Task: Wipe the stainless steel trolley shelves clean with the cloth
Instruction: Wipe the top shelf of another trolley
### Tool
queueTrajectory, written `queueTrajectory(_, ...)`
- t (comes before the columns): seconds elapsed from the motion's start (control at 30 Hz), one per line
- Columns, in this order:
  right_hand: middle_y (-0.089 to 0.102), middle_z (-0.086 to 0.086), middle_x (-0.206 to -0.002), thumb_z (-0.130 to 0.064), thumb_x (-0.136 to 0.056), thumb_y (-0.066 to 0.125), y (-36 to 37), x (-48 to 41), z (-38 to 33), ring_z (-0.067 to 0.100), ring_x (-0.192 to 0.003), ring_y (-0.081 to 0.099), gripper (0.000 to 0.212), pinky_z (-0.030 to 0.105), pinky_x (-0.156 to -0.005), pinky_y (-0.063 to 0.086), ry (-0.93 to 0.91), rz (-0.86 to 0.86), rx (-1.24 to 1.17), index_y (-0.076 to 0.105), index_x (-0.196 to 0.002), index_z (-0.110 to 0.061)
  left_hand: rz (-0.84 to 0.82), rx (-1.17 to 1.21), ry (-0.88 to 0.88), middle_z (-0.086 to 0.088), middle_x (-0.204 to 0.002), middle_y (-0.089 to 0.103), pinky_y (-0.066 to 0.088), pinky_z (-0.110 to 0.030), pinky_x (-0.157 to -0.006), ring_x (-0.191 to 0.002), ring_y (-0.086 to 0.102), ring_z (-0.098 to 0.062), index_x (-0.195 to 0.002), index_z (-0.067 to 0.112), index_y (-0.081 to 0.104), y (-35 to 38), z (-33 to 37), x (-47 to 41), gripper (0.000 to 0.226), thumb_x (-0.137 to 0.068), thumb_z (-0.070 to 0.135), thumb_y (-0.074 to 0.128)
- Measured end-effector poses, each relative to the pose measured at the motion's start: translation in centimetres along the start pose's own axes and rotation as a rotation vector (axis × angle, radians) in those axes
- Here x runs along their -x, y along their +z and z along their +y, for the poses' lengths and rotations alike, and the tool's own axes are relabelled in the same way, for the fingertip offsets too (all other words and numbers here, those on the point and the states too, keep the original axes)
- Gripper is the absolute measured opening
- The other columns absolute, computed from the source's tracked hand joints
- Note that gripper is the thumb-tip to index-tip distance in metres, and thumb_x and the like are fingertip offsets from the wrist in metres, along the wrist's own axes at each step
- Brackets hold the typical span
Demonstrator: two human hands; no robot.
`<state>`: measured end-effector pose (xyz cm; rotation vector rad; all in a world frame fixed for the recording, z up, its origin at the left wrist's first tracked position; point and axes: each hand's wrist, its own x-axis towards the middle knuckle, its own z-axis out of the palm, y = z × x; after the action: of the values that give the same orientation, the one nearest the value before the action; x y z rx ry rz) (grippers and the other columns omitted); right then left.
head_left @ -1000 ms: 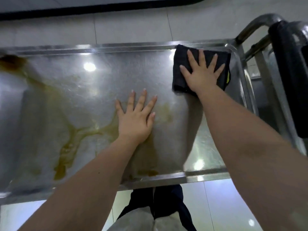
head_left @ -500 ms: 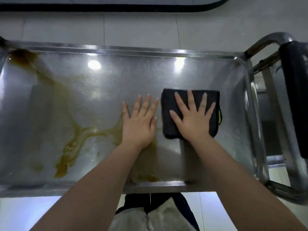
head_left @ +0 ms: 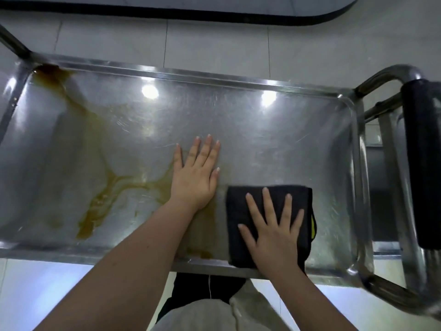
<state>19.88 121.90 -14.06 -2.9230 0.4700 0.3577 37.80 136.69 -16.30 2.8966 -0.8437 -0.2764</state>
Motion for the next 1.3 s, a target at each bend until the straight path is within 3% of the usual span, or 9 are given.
queueTrajectory(0.17, 0.002, -0.007, -0.165, -0.073, -0.090, 0.010, -2.7, -11.4, 0.3, 0.044, -0.147, -0.010, 0.066, 0.068, -0.112, -0.007, 0.006, -0.003, 0.023, -0.001, -0.151, -0.050, 0.029, 0.014, -0.009, 0.003, -0.165, 0.005, -0.003, -0.058, -0.118, -0.152, 0.001, -0.020, -0.158, 0.026, 0.010, -0.1, 0.0, 0.0, 0.059, -0.103, 0.038, 0.027)
queueTrajectory(0.33, -0.007, -0.009, -0.164, -0.074, -0.090, 0.012, -5.9, -25.9, 0.0, 0.044, -0.146, -0.014, 0.067, 0.070, -0.109, -0.010, 0.135, -0.018, -0.019, -0.001, -0.152, -0.050, 0.046, -0.007, -0.027, 0.000, -0.165, 0.008, -0.008, -0.053, -0.119, -0.152, 0.000, -0.023, -0.158, 0.024, 0.011, 0.1, 0.0, -0.3, 0.059, -0.102, 0.038, 0.022)
queueTrajectory(0.43, -0.005, -0.006, -0.165, -0.074, -0.090, 0.009, -4.6, -22.4, -0.3, 0.044, -0.147, -0.012, 0.069, 0.070, -0.110, -0.008, 0.093, 0.015, 0.012, -0.001, -0.152, -0.048, 0.050, -0.020, -0.054, -0.004, -0.165, 0.006, -0.007, -0.052, -0.120, -0.152, -0.001, -0.023, -0.158, 0.019, 0.010, 0.0, 0.1, -0.3, 0.060, -0.102, 0.038, 0.022)
queueTrajectory(0.67, 0.012, 0.002, -0.164, -0.068, -0.095, 0.017, 1.3, 2.3, -2.3, 0.048, -0.146, 0.003, 0.064, 0.073, -0.110, 0.005, -0.041, -0.008, 0.016, 0.014, -0.154, -0.043, 0.014, -0.014, -0.065, 0.001, -0.165, 0.004, -0.003, -0.064, -0.116, -0.151, 0.002, -0.027, -0.158, 0.025, 0.008, -0.4, 0.3, 0.1, 0.061, -0.100, 0.041, 0.020)
queueTrajectory(0.77, 0.016, 0.002, -0.163, -0.069, -0.093, 0.021, 0.2, -2.1, -2.3, 0.048, -0.146, 0.004, 0.064, 0.072, -0.111, 0.000, -0.034, 0.025, -0.001, 0.016, -0.152, -0.046, 0.006, -0.010, -0.067, 0.002, -0.165, 0.001, 0.000, -0.064, -0.115, -0.152, 0.000, -0.026, -0.158, 0.026, 0.006, -0.3, 0.1, 0.0, 0.061, -0.101, 0.042, 0.018)
queueTrajectory(0.87, 0.005, 0.001, -0.165, -0.074, -0.089, 0.014, -2.7, -13.9, -1.6, 0.046, -0.146, -0.009, 0.069, 0.071, -0.106, -0.015, 0.066, 0.056, 0.030, 0.008, -0.152, -0.048, 0.018, -0.013, -0.062, 0.003, -0.165, -0.001, 0.000, -0.065, -0.115, -0.152, -0.002, -0.025, -0.158, 0.027, 0.003, 0.0, 0.0, -0.2, 0.060, -0.101, 0.043, 0.016)
queueTrajectory(1.03, -0.001, 0.003, -0.165, -0.077, -0.086, 0.009, -5.2, -25.3, -1.2, 0.044, -0.147, -0.009, 0.073, 0.066, -0.113, -0.008, 0.084, 0.024, 0.048, 0.001, -0.152, -0.048, 0.019, -0.003, -0.066, 0.004, -0.165, -0.001, 0.000, -0.064, -0.115, -0.152, -0.002, -0.024, -0.158, 0.029, 0.001, 0.4, -0.2, -0.5, 0.061, -0.101, 0.044, 0.017)
queueTrajectory(1.13, 0.005, 0.003, -0.165, -0.075, -0.090, 0.011, -3.6, -19.6, -0.8, 0.045, -0.147, -0.004, 0.070, 0.067, -0.114, -0.005, 0.042, 0.069, 0.042, 0.005, -0.153, -0.047, 0.002, 0.004, -0.063, 0.004, -0.165, -0.002, -0.001, -0.064, -0.115, -0.152, -0.004, -0.024, -0.158, 0.029, 0.000, 0.1, -0.2, -0.4, 0.060, -0.101, 0.044, 0.016)
queueTrajectory(1.3, 0.009, 0.005, -0.165, -0.069, -0.095, 0.018, 1.1, -0.4, -1.1, 0.047, -0.147, 0.000, 0.065, 0.069, -0.113, 0.004, -0.033, 0.058, 0.045, 0.014, -0.154, -0.042, -0.003, 0.021, -0.055, 0.003, -0.165, -0.002, -0.001, -0.065, -0.115, -0.152, -0.004, -0.025, -0.158, 0.028, 0.002, -0.2, -0.1, -0.3, 0.061, -0.101, 0.043, 0.018)
